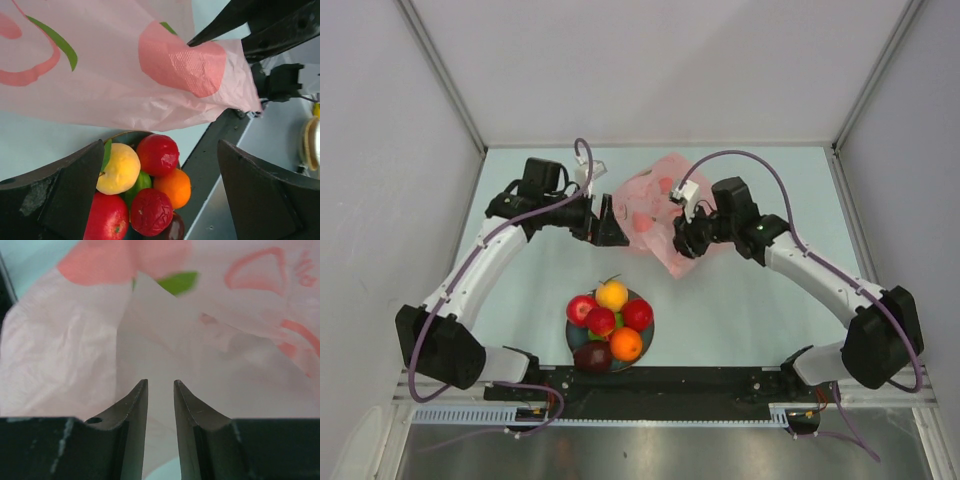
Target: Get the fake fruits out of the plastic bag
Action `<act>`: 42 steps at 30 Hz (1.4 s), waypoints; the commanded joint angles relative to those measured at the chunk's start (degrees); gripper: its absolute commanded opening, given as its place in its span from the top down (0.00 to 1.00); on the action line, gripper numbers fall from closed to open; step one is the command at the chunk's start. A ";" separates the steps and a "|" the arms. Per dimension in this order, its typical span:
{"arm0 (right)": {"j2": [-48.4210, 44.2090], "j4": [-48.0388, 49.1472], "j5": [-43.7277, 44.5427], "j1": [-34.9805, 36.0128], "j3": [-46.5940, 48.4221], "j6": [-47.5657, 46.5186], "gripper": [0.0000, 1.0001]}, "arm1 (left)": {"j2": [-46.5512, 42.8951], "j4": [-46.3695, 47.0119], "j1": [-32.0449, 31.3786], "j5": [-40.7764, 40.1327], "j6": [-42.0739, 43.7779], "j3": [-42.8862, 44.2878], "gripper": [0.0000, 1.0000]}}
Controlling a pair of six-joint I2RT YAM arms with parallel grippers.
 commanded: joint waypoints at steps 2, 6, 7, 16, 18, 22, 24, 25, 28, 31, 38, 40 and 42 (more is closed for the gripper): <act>3.65 6.60 -4.21 3.62 3.79 -0.17 0.68 | -4.11 6.50 1.75 16.73 -7.11 -6.26 0.00; 7.60 15.45 -4.31 6.26 5.37 5.27 0.69 | -5.44 20.09 3.33 19.20 -17.89 -12.86 0.00; 8.48 16.79 -3.78 7.22 5.81 7.81 0.70 | -4.92 22.50 4.03 19.56 -20.11 -14.61 0.00; 15.17 17.95 5.77 13.29 10.91 4.85 0.71 | 2.64 33.50 6.41 24.75 -29.45 -13.05 0.00; 15.25 17.51 11.56 14.34 10.91 3.44 0.71 | 3.08 33.51 7.02 23.96 -29.54 -13.05 0.04; 15.52 18.21 19.22 14.26 10.91 2.65 0.69 | 3.96 33.68 10.61 22.73 -30.24 -14.27 0.31; 15.43 18.91 22.66 13.91 10.82 1.95 0.69 | 4.22 33.51 11.94 22.02 -30.33 -14.36 0.41; 15.43 19.17 23.20 13.47 10.82 1.60 0.68 | 4.48 33.42 13.08 21.33 -30.33 -14.19 0.45; 15.34 19.18 24.43 12.60 10.82 0.54 0.68 | 5.01 33.77 14.49 21.23 -30.50 -13.49 0.74; 15.87 18.04 23.74 11.37 10.82 0.62 0.67 | 6.15 31.84 14.85 19.91 -28.84 -11.04 1.00; 19.03 18.03 22.76 6.81 8.36 2.28 0.83 | 8.88 19.57 14.85 18.78 -15.77 0.21 1.00; 20.96 18.73 20.31 4.95 8.36 3.00 0.84 | 9.32 17.61 14.85 17.45 -13.38 3.98 1.00; 24.02 19.09 22.30 3.63 8.45 1.95 0.84 | 10.45 16.11 14.85 19.19 -11.26 7.06 1.00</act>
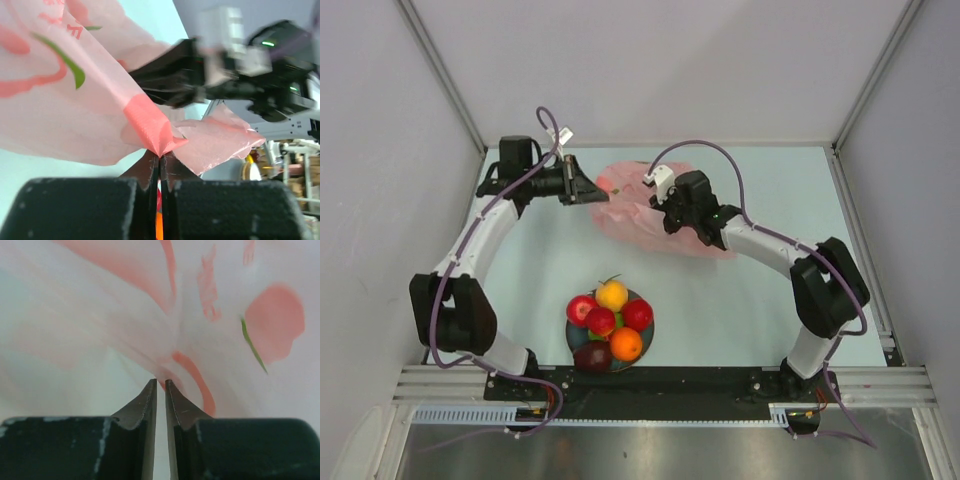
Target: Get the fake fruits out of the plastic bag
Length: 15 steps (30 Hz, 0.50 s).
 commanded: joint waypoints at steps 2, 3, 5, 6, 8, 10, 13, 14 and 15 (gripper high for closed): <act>6.04 6.57 4.97 -3.65 -0.25 -0.66 0.89 | 1.37 -6.76 0.18 2.25 10.62 9.09 1.00; 7.79 7.98 10.99 -5.22 -0.25 -0.23 0.91 | 1.55 -7.55 0.18 1.91 11.68 10.06 1.00; 8.33 12.53 18.75 -6.64 -0.25 -0.05 0.93 | 1.64 -10.89 0.18 1.12 15.53 10.94 1.00; 8.33 13.43 22.70 -8.21 -0.25 -1.87 0.92 | 1.73 -12.20 0.18 0.76 16.95 12.08 1.00; 7.72 14.06 25.36 -9.63 -0.25 -3.82 0.86 | 2.51 -15.29 0.18 0.06 19.50 12.97 1.00; 5.19 13.27 27.04 -11.47 -0.86 -4.00 0.86 | 2.78 -15.30 0.09 0.32 19.86 13.15 1.00; -2.43 12.39 28.28 -12.44 -5.77 -4.35 0.86 | 2.96 -16.25 -0.96 0.59 21.78 13.76 1.00; -4.83 11.87 28.02 -12.62 -7.35 -4.35 0.86 | 3.04 -16.61 -1.57 0.76 22.49 14.02 1.00; -7.99 10.90 27.32 -12.71 -10.85 -4.09 0.86 | 2.96 -16.87 -2.71 1.20 22.76 14.63 1.00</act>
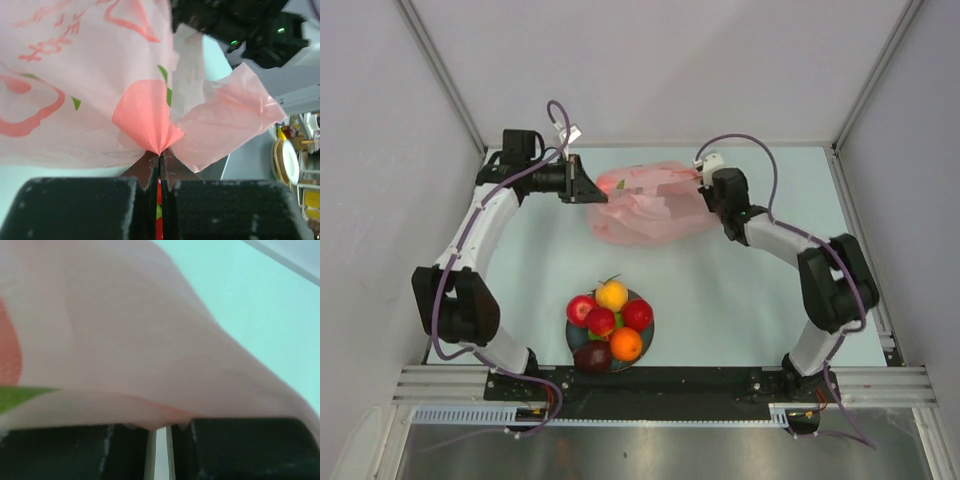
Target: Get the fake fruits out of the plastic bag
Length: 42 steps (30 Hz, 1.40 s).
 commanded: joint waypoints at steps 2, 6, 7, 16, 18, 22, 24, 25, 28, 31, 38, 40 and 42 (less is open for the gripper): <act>-21.17 -2.14 0.81 -1.28 -9.60 0.43 0.85 | -0.08 -2.88 -5.25 1.79 9.00 5.87 1.00; -30.33 -13.30 -11.57 -4.35 -15.92 3.87 0.83 | 1.33 -10.70 -12.99 -0.39 19.20 14.22 1.00; -31.65 -14.62 -16.83 -4.62 -17.33 3.61 0.81 | 0.72 -10.10 -14.49 -1.27 19.99 14.58 1.00; -26.66 -9.71 -26.99 1.87 -20.16 -1.40 0.76 | 5.90 -18.97 -19.07 -8.22 26.94 8.97 1.00; -24.73 -8.23 -26.55 2.50 -19.99 -0.97 0.75 | 5.29 -18.27 -18.98 -9.45 28.51 7.65 1.00; -23.84 -5.42 -26.11 2.58 -19.63 2.46 0.62 | 4.49 -18.70 -19.07 -11.82 32.29 6.15 1.00; -24.10 -6.01 -25.76 3.28 -19.72 2.73 0.52 | 4.40 -20.90 -19.07 -13.14 35.71 5.27 1.00; -24.01 -6.37 -25.85 3.63 -19.72 2.73 0.49 | 3.97 -21.43 -19.07 -14.71 36.86 4.84 1.00; -24.54 -5.23 -26.81 3.46 -21.03 4.74 0.36 | 2.30 -20.47 -19.07 -17.27 38.81 1.50 1.00; -23.58 -3.04 -27.78 4.25 -21.13 5.01 0.29 | 0.45 -18.88 -19.94 -18.16 38.98 -1.05 1.00; -24.70 -12.51 -29.19 10.56 -21.12 -3.23 0.21 | -4.20 -17.32 -24.78 -25.26 42.58 -6.75 1.00; -27.08 -12.70 -29.45 11.98 -25.49 -3.51 0.21 | -5.26 -16.60 -26.09 -26.15 42.59 -8.00 1.00; -28.32 -11.82 -28.49 12.52 -26.66 -1.24 0.21 | -4.83 -16.51 -26.80 -26.33 41.80 -8.70 1.00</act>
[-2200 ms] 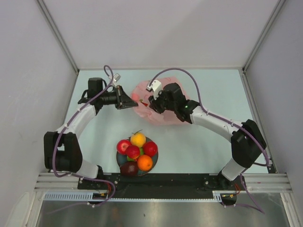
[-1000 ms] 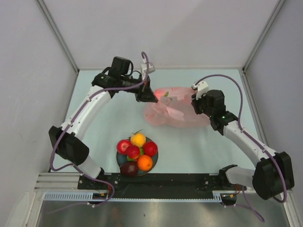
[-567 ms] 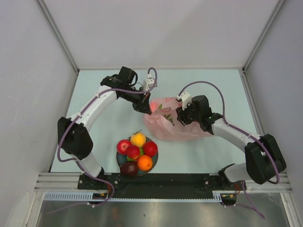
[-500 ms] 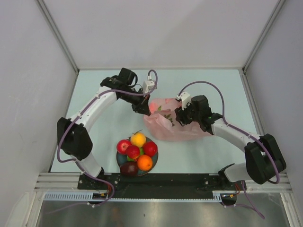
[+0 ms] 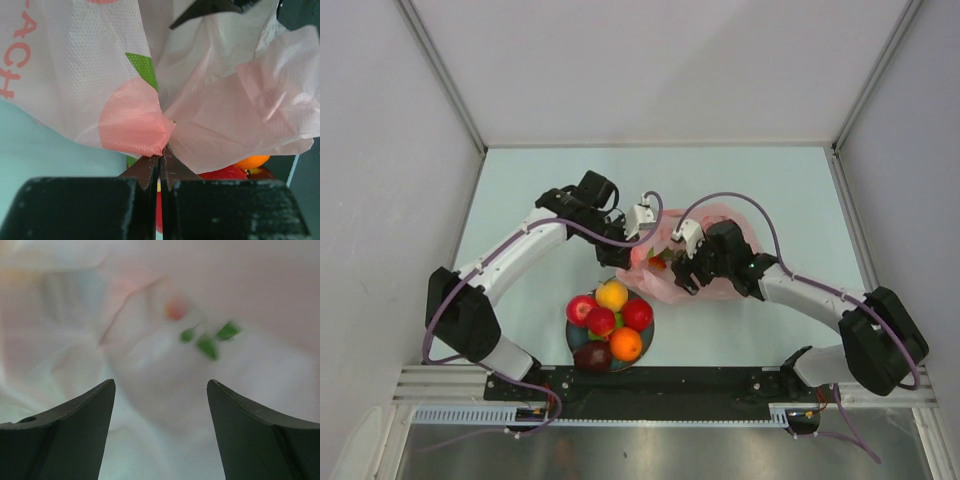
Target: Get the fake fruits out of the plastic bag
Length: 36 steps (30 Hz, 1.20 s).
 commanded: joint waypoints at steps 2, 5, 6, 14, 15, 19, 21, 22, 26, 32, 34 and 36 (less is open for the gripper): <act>-4.06 0.24 0.71 1.76 -3.50 -0.46 0.21 | -2.51 2.18 -2.35 -2.48 1.43 -1.49 1.00; -3.36 6.20 3.17 1.15 -2.71 -1.08 0.21 | -1.90 2.70 -2.70 -2.66 1.25 -1.14 1.00; -1.79 7.10 3.10 0.62 -2.27 -1.60 0.21 | -1.72 2.71 -2.70 -2.75 1.33 -0.97 1.00; 9.64 12.91 0.64 -1.84 3.62 -3.80 0.24 | -0.75 2.79 -2.70 -2.57 1.07 1.32 1.00; 10.96 13.35 0.90 -1.93 4.75 -3.80 0.25 | -0.75 2.97 -2.79 -2.66 1.07 1.49 1.00; 16.24 15.54 0.12 -2.37 7.14 -2.49 0.27 | -1.19 3.06 -2.79 -2.48 0.98 1.50 1.00; 17.30 16.08 -1.30 -2.37 7.84 -2.40 0.28 | -1.28 3.41 -2.88 -2.57 0.90 1.32 1.00; 17.74 15.90 -1.21 -2.11 8.19 -2.22 0.29 | -1.28 3.50 -2.88 -2.57 0.63 1.58 1.00; 20.46 15.46 -1.21 -2.02 9.25 0.24 0.37 | -1.10 2.97 -3.05 -2.75 0.89 2.46 1.00; 22.84 17.04 0.38 -2.54 9.25 1.39 0.57 | -1.89 2.71 -3.14 -4.06 1.33 2.20 1.00; 21.96 17.22 -0.15 -2.63 9.42 0.60 0.70 | -2.07 2.70 -3.14 -4.59 1.60 1.94 1.00; 19.69 15.39 -0.85 -2.72 10.56 -1.41 0.75 | -2.16 2.88 -3.14 -5.55 1.51 1.94 1.00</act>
